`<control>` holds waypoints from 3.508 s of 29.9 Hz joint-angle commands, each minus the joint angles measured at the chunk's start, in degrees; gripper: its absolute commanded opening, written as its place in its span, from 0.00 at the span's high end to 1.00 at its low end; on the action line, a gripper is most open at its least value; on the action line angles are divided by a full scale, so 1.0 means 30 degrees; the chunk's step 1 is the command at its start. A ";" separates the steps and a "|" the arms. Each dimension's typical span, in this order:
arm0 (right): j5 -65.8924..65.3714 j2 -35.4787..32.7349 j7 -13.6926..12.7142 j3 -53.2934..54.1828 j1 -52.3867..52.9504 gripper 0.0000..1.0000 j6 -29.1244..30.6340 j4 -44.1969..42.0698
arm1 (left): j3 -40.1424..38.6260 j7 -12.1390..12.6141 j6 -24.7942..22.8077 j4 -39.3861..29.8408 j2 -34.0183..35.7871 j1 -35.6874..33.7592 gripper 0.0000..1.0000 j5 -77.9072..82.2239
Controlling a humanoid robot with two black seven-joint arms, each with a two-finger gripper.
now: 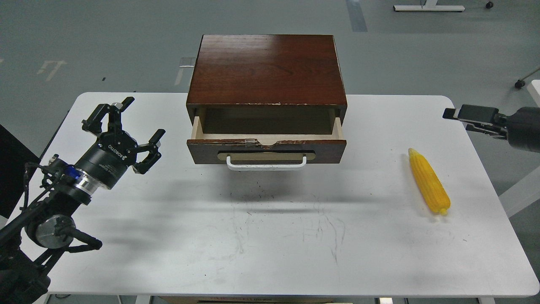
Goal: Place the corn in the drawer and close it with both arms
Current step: 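Move the right gripper down toward the yellow corn cob, then grasp the yellow corn cob with the right gripper, then lift the corn and carry it over the wooden chest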
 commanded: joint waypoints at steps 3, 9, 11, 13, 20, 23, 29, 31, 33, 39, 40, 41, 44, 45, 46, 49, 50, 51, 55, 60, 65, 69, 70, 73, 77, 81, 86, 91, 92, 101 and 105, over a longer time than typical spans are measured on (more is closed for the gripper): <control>-0.4412 0.0058 -0.0001 -0.1924 0.0070 0.01 -0.0220 -0.0069 | -0.0001 0.0000 -0.0001 -0.0042 0.0101 0.0115 0.00 0.0031; -0.5502 0.0555 -0.0001 -0.3714 0.0070 0.01 -0.1217 -0.0361 | -0.0001 0.0029 -0.0001 -0.0188 0.0014 0.0115 0.00 0.0031; -0.5502 0.1022 -0.0001 -0.4007 0.0011 0.01 -0.1364 -0.0915 | -0.0001 0.0029 -0.0001 -0.0218 -0.0074 0.0115 0.00 0.0031; -0.5502 0.1346 -0.0001 -0.4242 -0.0018 0.01 -0.1511 -0.1269 | -0.0001 0.0029 -0.0001 -0.0218 -0.0103 0.0144 0.00 0.0031; -0.5444 0.2897 -0.0001 -0.4770 -0.0018 0.01 -0.2273 -0.2001 | -0.0001 0.0029 -0.0001 -0.0218 -0.0074 0.0203 0.00 0.0294; -0.5327 0.3484 -0.0001 -0.4771 -0.0018 0.01 -0.2332 -0.2354 | -0.0001 0.0000 -0.0001 -0.0218 -0.0045 0.0203 0.00 0.0265; -0.5326 0.3925 -0.0001 -0.4858 -0.0164 0.03 -0.2332 -0.2793 | -0.0001 0.0029 -0.0001 -0.0218 -0.0075 0.0203 0.00 0.0294; -0.5327 0.3926 -0.0001 -0.5324 -0.0136 0.04 -0.2332 -0.2852 | -0.0001 0.0000 -0.0001 -0.0218 -0.0074 0.0203 0.00 0.0294; -0.5327 0.4013 -0.0001 -0.5648 -0.0048 0.05 -0.2361 -0.2911 | 0.0028 0.0000 -0.0001 -0.0218 -0.0074 0.0203 0.00 0.0295; -0.5268 0.4131 -0.0001 -0.5855 -0.0223 0.15 -0.2391 -0.3028 | 0.0028 0.0000 -0.0001 -0.0218 -0.0104 0.0203 0.00 0.0295; -0.5239 0.4160 -0.0001 -0.5855 -0.0252 0.19 -0.2391 -0.3028 | -0.0001 0.0000 -0.0001 -0.0218 -0.0104 0.0232 0.00 0.0295; -0.5239 0.4160 -0.0001 -0.5855 -0.0253 0.22 -0.2391 -0.3028 | -0.0001 0.0000 -0.0001 -0.0218 -0.0104 0.0232 0.00 0.0295; -0.5209 0.4160 -0.0001 -0.5855 -0.0253 0.41 -0.2391 -0.3028 | -0.0001 0.0000 -0.0001 -0.0189 -0.0104 0.0203 0.00 0.0266; -0.5209 0.4160 -0.0001 -0.5855 -0.0253 0.44 -0.2391 -0.3028 | 0.0028 0.0000 -0.0001 -0.0218 -0.0104 0.0232 0.00 0.0294; -0.5209 0.4131 -0.0001 -0.5884 -0.0253 0.44 -0.2391 -0.3028 | 0.0028 0.0000 -0.0001 -0.0218 -0.0104 0.0232 0.00 0.0295; -0.5209 0.4131 -0.0001 -0.5913 -0.0282 0.50 -0.2391 -0.2999 | -0.0001 0.0000 -0.0001 -0.0189 -0.0104 0.0203 0.00 0.0295; -0.5209 0.4102 -0.0001 -0.5942 -0.0369 0.60 -0.2391 -0.2999 | -0.0001 0.0000 -0.0001 -0.0218 -0.0104 0.0203 0.00 0.0295; -0.5209 0.4073 -0.0001 -0.6001 -0.0370 0.67 -0.2391 -0.2970 | -0.0001 0.0000 -0.0001 -0.0218 -0.0104 0.0203 0.00 0.0295; -0.5151 0.3897 -0.0001 -0.5972 -0.0137 0.70 -0.2391 -0.2794 | -0.0001 0.0000 -0.0001 -0.0218 -0.0075 0.0203 0.00 0.0295; -0.5063 0.2961 -0.0001 -0.5913 0.2026 0.70 -0.2391 -0.1743 | -0.0001 0.0029 -0.0001 -0.0218 -0.0016 0.0203 0.00 0.0295; -0.4536 0.2198 -0.0001 -0.6001 0.5218 0.70 -0.2245 -0.0541 | -0.0001 0.0000 -0.0001 -0.0218 -0.0045 0.0174 0.00 0.0295; -0.4536 0.2285 -0.0001 -0.6089 0.7708 0.69 -0.2011 0.0163 | -0.0001 0.0000 -0.0001 -0.0218 -0.0045 0.0174 0.00 0.0295; -0.4507 0.2343 -0.0001 -0.6205 0.8122 0.69 -0.1981 0.0223 | -0.0001 0.0000 -0.0001 -0.0218 -0.0045 0.0174 0.00 0.0295; -0.4477 0.3044 -0.0001 -0.7316 1.0055 0.70 -0.1659 0.0341 | -0.0001 0.0000 -0.0001 -0.0218 -0.0016 0.0115 0.00 0.0265; -0.2960 0.5092 -0.0001 -1.0211 1.2691 0.70 -0.1570 0.0195 | -0.0177 -0.0029 -0.0001 -0.0334 0.0013 -0.0002 0.00 0.0236; -0.2047 0.6473 -0.0001 -1.1829 1.3837 0.70 -0.1600 -0.0098 | -0.0148 -0.0029 -0.0001 -0.0628 0.0043 -0.0002 0.00 0.0236; -0.1518 0.7001 -0.0001 -1.2767 1.4949 0.70 -0.1600 0.0047 | -0.0352 -0.0029 -0.0001 -0.1067 0.0219 0.0173 0.00 0.0236; -0.1430 0.8814 -0.0001 -1.3792 1.5860 0.70 -0.1629 -0.0040 | -0.0382 -0.0058 -0.0001 -0.1126 0.0277 0.0379 0.00 0.0207; -0.1430 0.8818 -0.0001 -1.3794 1.5861 0.70 -0.1629 -0.0040 | -0.0382 -0.0058 -0.0001 -0.1126 0.0277 0.0379 0.00 0.0207; -0.0991 0.9902 -0.0001 -1.4175 1.6592 0.70 -0.1716 0.0457 | -0.0324 -0.0058 -0.0001 -0.1449 0.0218 0.0555 0.00 0.0236; -0.0991 1.0370 -0.0001 -1.4204 1.7149 0.70 -0.1746 0.0926 | -0.0382 -0.0029 -0.0001 -0.1448 0.0277 0.0555 0.00 0.0236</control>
